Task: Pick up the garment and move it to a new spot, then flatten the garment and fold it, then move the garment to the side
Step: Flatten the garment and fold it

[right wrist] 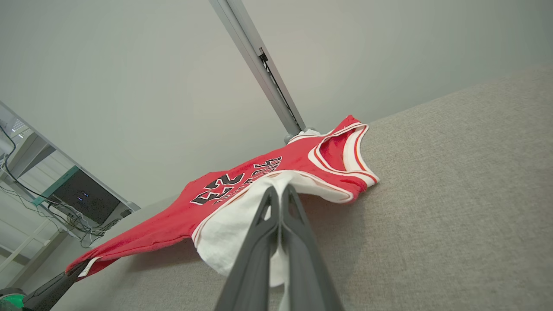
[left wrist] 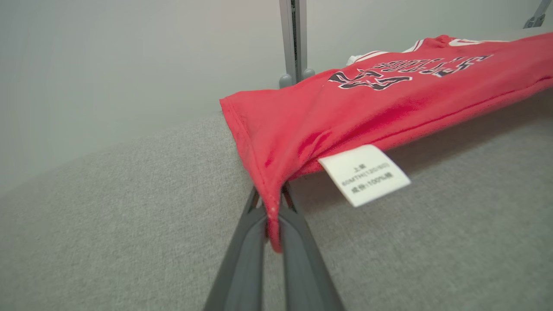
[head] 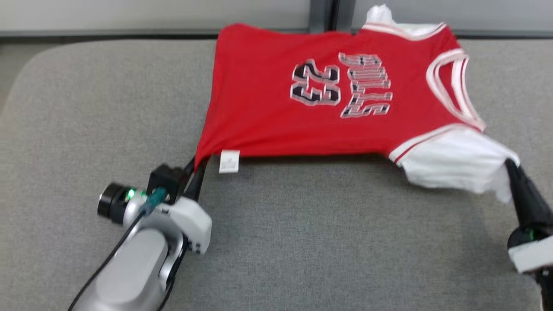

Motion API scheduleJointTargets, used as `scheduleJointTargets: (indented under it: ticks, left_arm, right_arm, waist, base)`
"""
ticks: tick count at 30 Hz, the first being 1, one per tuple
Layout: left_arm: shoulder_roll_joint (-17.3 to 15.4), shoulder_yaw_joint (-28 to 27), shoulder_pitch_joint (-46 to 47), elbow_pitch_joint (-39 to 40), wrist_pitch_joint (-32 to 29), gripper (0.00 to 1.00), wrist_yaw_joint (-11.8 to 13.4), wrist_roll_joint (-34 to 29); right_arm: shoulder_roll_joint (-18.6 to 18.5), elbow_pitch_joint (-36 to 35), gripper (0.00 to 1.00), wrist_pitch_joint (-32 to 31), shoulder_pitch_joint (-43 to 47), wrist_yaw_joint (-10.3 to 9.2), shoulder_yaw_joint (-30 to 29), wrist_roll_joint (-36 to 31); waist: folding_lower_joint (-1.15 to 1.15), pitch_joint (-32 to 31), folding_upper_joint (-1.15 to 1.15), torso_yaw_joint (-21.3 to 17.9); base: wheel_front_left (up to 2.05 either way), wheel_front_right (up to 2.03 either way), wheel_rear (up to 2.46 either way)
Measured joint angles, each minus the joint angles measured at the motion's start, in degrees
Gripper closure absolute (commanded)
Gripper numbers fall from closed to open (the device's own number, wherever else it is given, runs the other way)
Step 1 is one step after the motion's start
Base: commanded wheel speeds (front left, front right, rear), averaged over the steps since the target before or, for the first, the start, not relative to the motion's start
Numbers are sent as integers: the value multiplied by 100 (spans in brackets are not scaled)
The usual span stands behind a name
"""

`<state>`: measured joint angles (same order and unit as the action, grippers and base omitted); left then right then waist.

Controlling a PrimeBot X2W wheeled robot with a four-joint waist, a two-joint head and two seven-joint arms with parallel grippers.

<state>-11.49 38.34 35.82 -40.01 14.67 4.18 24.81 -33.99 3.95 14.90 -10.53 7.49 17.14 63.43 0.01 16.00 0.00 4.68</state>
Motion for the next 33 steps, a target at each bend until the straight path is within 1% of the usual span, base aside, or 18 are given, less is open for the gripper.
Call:
scheduleJointTargets:
  ticks: [4, 6, 8, 12, 16, 20, 25, 30, 33]
  left_arm:
    - [-432, 29, -1156, 565, -190, 100, 33, 207]
    - [-638, 66, -1808, 912, -305, 100, 100, 324]
    - [-823, 100, -2403, 1325, -434, 100, 221, 409]
    - [-988, 132, -3451, 2238, -633, 100, 598, 605]
    - [-1120, 109, -4232, 2995, -780, 100, 1021, 751]
    - [-1279, 102, -4560, 3596, -1051, 100, 1314, 792]
    - [-1496, 119, -4609, 4196, -1650, 100, 1535, 804]
    - [-1741, 101, -4296, 4802, -2442, 100, 1580, 896]
    - [-1860, 101, -3960, 5072, -2913, 100, 1508, 955]
  right_arm:
    - [280, -3, 100, -147, 857, 0, 42, -77]
    - [439, 46, 100, -288, 1341, 0, 49, -191]
    - [592, 43, 100, -392, 1803, 0, -10, -308]
    - [838, -85, 100, -686, 2562, 0, -156, -528]
    - [976, -177, 100, -1053, 2949, 0, -288, -864]
    - [1165, -192, 100, -1349, 2955, 0, -475, -1073]
    - [1236, -185, 100, -1607, 2771, 0, -703, -1260]
    - [1112, -389, 100, -1897, 2397, 0, -892, -1226]
    - [928, -467, 100, -2123, 2134, 0, -939, -1155]
  waist:
    - [0, -673, 0, -12]
    - [-1, -1018, 0, -29]
    - [-1, -1332, 0, -55]
    - [-1, -1813, 0, -154]
    - [-1, -1983, 0, -385]
    - [-1, -1985, 0, -581]
    - [-1, -1872, 0, -576]
    - [-1, -1682, 0, -492]
    - [-1, -1559, 0, -432]
  base:
    - [0, 0, 0]
    - [0, 0, 0]
    - [0, 0, 0]
    - [0, 0, 0]
    - [0, 0, 0]
    - [0, 0, 0]
    - [0, 0, 0]
    - [0, 0, 0]
    - [0, 0, 0]
